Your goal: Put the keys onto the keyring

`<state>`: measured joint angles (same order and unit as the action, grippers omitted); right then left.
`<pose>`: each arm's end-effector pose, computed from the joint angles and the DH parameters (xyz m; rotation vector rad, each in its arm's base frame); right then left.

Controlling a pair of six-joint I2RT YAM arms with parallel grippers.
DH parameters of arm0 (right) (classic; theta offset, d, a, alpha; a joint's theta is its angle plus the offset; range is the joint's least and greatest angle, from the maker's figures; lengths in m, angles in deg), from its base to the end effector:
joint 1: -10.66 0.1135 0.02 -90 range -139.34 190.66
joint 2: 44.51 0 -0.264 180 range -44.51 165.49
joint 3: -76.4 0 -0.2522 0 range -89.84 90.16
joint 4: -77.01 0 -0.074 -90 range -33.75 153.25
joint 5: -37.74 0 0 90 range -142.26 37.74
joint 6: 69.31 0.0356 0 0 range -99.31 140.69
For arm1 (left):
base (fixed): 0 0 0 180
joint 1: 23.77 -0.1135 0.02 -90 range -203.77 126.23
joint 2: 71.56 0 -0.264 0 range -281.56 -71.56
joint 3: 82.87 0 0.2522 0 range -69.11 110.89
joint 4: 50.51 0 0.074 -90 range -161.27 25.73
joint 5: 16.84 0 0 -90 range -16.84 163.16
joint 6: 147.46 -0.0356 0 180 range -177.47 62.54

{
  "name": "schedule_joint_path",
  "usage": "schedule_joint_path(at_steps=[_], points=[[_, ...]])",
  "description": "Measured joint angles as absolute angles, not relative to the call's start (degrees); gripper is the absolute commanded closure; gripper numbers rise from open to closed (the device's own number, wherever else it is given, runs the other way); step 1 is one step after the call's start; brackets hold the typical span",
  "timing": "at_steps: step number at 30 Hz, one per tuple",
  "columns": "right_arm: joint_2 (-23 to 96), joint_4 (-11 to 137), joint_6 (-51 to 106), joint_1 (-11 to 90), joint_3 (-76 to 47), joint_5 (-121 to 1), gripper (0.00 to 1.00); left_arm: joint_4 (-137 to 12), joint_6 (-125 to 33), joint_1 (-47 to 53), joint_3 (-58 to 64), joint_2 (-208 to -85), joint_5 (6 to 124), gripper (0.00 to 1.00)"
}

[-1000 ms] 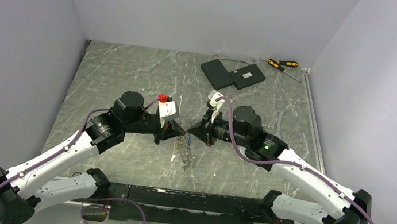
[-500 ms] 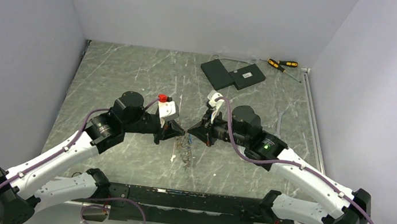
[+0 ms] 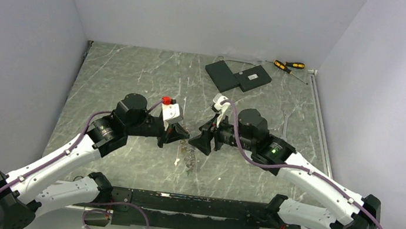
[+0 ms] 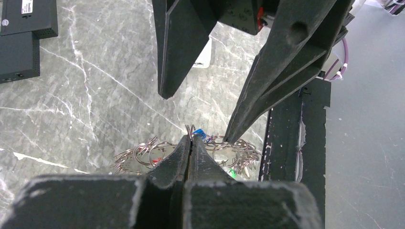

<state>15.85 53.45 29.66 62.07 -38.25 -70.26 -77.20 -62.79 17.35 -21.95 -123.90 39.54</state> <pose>0.1429 0.1967 0.3305 -0.9347 1.7791 0.9953 0.1427 -0.1507 0.3279 1.1348 1.5863 -0.9722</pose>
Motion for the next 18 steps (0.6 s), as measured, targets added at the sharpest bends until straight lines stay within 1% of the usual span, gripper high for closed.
schedule_joint_path(at_steps=[4,7,11,18], points=[[13.4,54.3,29.2,62.1,-38.8,-68.6,0.25,-77.2,-62.8,17.4,-22.0,-123.9,39.5,1.00],[9.9,56.7,27.7,62.1,-41.5,-67.9,0.22,-77.2,-62.8,17.4,-22.0,-123.9,39.5,1.00],[6.5,58.1,25.8,62.1,-44.1,-67.7,0.21,-77.2,-62.8,17.4,-22.0,-123.8,39.5,1.00],[6.5,60.7,24.9,62.1,-44.1,-70.5,0.21,-76.7,-63.1,17.4,-22.1,-120.6,38.4,1.00]])
